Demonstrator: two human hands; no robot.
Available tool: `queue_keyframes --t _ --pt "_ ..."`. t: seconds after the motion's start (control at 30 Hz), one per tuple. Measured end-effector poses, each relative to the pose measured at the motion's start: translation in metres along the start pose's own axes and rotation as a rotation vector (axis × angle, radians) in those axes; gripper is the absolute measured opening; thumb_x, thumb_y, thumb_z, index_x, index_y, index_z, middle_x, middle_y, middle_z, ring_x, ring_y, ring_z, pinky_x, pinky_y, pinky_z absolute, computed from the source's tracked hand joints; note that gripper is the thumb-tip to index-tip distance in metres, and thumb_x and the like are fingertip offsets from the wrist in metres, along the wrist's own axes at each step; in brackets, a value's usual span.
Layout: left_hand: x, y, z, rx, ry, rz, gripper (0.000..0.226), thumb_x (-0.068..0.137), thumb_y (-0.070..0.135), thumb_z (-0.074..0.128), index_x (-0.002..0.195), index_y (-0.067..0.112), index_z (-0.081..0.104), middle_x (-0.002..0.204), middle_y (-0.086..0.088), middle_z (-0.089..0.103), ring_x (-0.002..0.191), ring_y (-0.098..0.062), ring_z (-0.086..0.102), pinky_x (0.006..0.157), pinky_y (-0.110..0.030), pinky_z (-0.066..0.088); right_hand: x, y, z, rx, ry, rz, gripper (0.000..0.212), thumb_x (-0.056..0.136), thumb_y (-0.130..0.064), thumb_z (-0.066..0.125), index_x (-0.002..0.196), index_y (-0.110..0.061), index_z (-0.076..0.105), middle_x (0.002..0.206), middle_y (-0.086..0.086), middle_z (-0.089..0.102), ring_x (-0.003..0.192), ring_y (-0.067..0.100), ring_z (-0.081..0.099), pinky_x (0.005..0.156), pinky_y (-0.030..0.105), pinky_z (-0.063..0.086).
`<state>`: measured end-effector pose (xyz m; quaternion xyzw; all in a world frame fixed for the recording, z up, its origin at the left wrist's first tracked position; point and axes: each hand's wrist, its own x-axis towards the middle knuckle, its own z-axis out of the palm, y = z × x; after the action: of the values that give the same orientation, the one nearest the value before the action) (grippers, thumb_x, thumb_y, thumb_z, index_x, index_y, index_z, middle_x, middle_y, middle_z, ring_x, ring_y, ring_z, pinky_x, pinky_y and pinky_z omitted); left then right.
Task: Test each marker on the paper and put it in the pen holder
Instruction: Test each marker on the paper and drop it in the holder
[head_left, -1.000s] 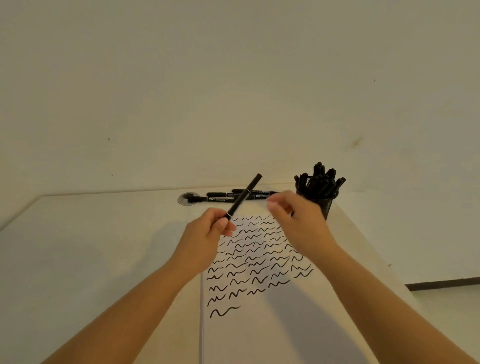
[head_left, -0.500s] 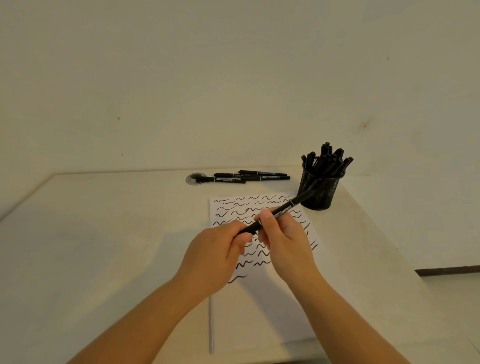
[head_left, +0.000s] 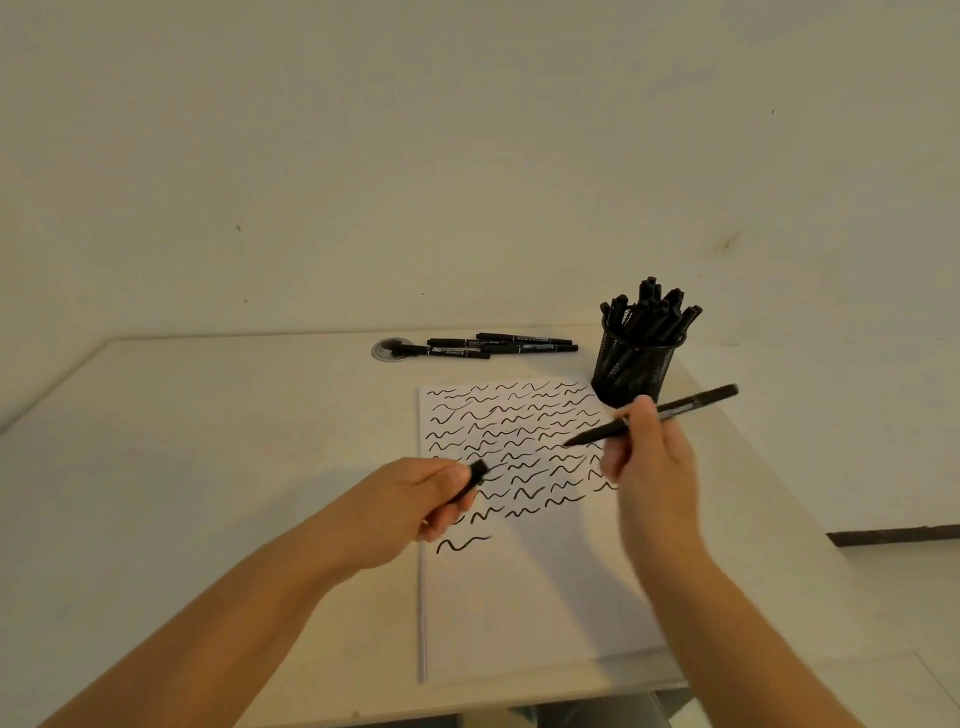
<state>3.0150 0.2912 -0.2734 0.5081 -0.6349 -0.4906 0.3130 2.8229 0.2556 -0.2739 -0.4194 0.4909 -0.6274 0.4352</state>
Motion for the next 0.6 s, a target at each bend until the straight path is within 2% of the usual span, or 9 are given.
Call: queue_keyframes --t 0.1,0.17,0.23,0.3,0.4,0.6 --pt "0.003 -0.015 -0.006 0.091 0.168 0.019 0.033 0.098 0.021 0.035 0.071 0.018 0.055 0.055 0.01 0.062 0.053 -0.003 0.055 0.056 -0.018 0.039 0.006 0.007 -0.015 -0.317 -0.172 -0.055 0.029 0.092 -0.028 0.049 0.067 -0.014 0.053 0.042 -0.005 0.052 0.039 0.002 0.041 0.041 0.014 0.035" --pt "0.011 -0.021 0.0 0.13 0.187 0.069 0.031 0.098 0.021 0.035 0.076 0.02 0.057 0.069 0.014 0.07 0.067 0.0 0.064 0.061 -0.013 0.043 -0.001 0.018 -0.012 -0.459 -0.317 -0.058 0.025 0.086 -0.027 0.058 0.065 -0.016 0.056 0.042 -0.006 0.057 0.041 0.005 0.047 0.045 0.016 0.039" --pt "0.019 -0.029 0.009 0.193 0.179 0.094 0.029 0.098 0.023 0.035 0.079 0.025 0.057 0.08 0.017 0.07 0.078 0.005 0.064 0.067 -0.008 0.043 -0.007 0.029 -0.01 -0.447 -0.369 -0.039 0.019 0.083 -0.023 0.062 0.066 -0.015 0.057 0.045 -0.003 0.059 0.044 0.008 0.051 0.049 0.017 0.042" --pt "0.024 -0.039 0.014 0.231 0.201 0.096 0.028 0.098 0.023 0.035 0.079 0.028 0.055 0.087 0.018 0.069 0.081 0.007 0.063 0.074 -0.009 0.044 -0.008 0.037 -0.013 -0.412 -0.35 -0.037 0.015 0.082 -0.018 0.063 0.067 -0.015 0.058 0.048 0.001 0.06 0.047 0.01 0.053 0.053 0.02 0.044" --pt "0.027 -0.049 0.013 0.196 0.253 0.105 0.027 0.098 0.022 0.035 0.083 0.024 0.057 0.087 0.018 0.069 0.08 0.007 0.062 0.073 -0.005 0.042 -0.01 0.043 -0.016 -0.391 -0.355 -0.036 0.015 0.082 -0.014 0.061 0.067 -0.017 0.058 0.051 0.002 0.062 0.049 0.008 0.054 0.052 0.017 0.045" --pt "0.026 -0.052 0.015 0.218 0.28 0.136 0.027 0.098 0.022 0.035 0.088 0.015 0.059 0.087 0.018 0.068 0.082 0.007 0.062 0.074 -0.005 0.043 -0.016 0.044 -0.013 -0.509 -0.542 -0.099 0.017 0.082 -0.02 0.061 0.067 -0.026 0.059 0.059 -0.002 0.065 0.056 0.005 0.056 0.054 0.013 0.041"
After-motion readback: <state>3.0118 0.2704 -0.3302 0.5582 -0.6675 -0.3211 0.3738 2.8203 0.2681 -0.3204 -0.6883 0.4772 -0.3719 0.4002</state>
